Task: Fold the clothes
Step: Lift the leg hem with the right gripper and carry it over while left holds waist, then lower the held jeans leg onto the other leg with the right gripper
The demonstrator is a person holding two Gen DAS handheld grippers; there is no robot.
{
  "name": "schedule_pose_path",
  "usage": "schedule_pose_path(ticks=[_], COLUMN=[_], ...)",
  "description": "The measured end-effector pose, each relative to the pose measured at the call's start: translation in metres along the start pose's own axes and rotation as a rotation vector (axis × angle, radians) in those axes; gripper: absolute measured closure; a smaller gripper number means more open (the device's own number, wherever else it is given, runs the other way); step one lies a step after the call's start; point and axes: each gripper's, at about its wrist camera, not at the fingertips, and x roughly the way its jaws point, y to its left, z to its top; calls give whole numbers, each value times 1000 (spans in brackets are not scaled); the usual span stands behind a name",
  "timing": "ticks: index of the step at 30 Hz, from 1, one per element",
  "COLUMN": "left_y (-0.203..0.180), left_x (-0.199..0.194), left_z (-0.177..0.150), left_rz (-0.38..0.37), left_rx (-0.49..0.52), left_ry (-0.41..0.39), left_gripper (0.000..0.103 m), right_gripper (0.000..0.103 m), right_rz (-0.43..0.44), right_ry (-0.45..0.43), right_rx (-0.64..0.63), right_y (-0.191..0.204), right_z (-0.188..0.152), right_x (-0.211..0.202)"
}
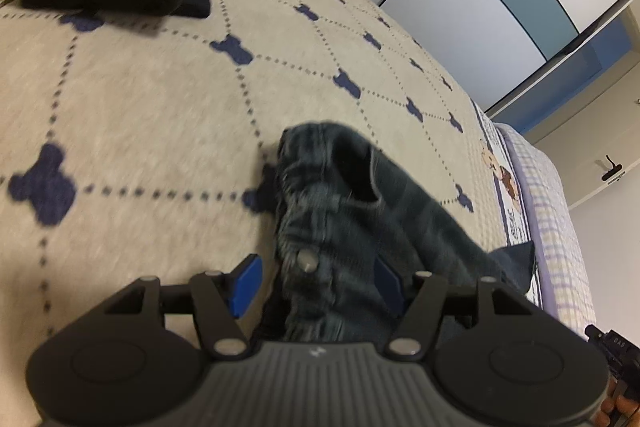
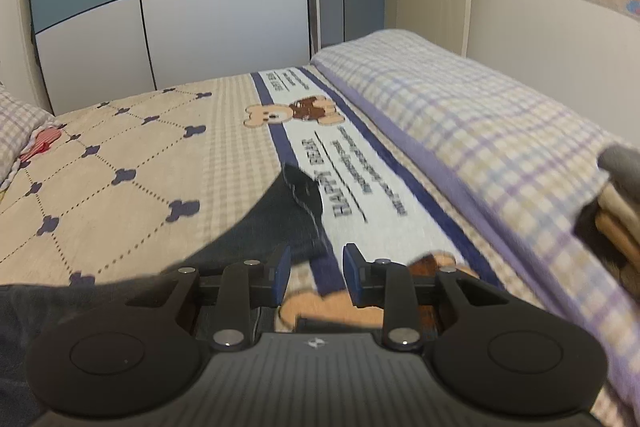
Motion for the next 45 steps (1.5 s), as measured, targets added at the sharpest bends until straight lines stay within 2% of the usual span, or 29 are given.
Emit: schedule_pose_path(ticks=[10, 16, 24, 30, 32, 36, 40, 42, 45], left_y=[25, 40, 46, 51, 55, 57, 61, 62, 59], left_x=[-12, -5, 1, -7, -11, -18, -20, -18, -12], left_z=[-54, -84, -105, -116, -118, -118, -118, -119, -117], left_rz=[-15, -65, -118, -134, -134, -124, -104, -121, -190], left_rx=[-59, -132, -180, -236, -274, -302, -330, -339, -330], left_ry=[74, 113, 42, -17, -24, -36, -53, -45, -50], left_gripper=[39, 40, 41, 42, 42, 42, 43, 42, 42], right_gripper=[68, 67, 66, 66, 64, 64, 63, 63, 63], right_rz=[35, 49, 48, 57, 42, 72, 115, 139, 154], right_ry=[63, 111, 192, 187, 185, 178, 223, 257, 279], right_rx=[105, 175, 305, 371, 403, 453, 531, 596, 642], right_y=[-32, -51, -78, -88, -93, -101, -109, -113, -113], right_z=[-53, -92, -133, -149, -153, -154, -158, -162, -164], right_x=[-28, -35, -29, -40, -45, -50, -40, -32, -26])
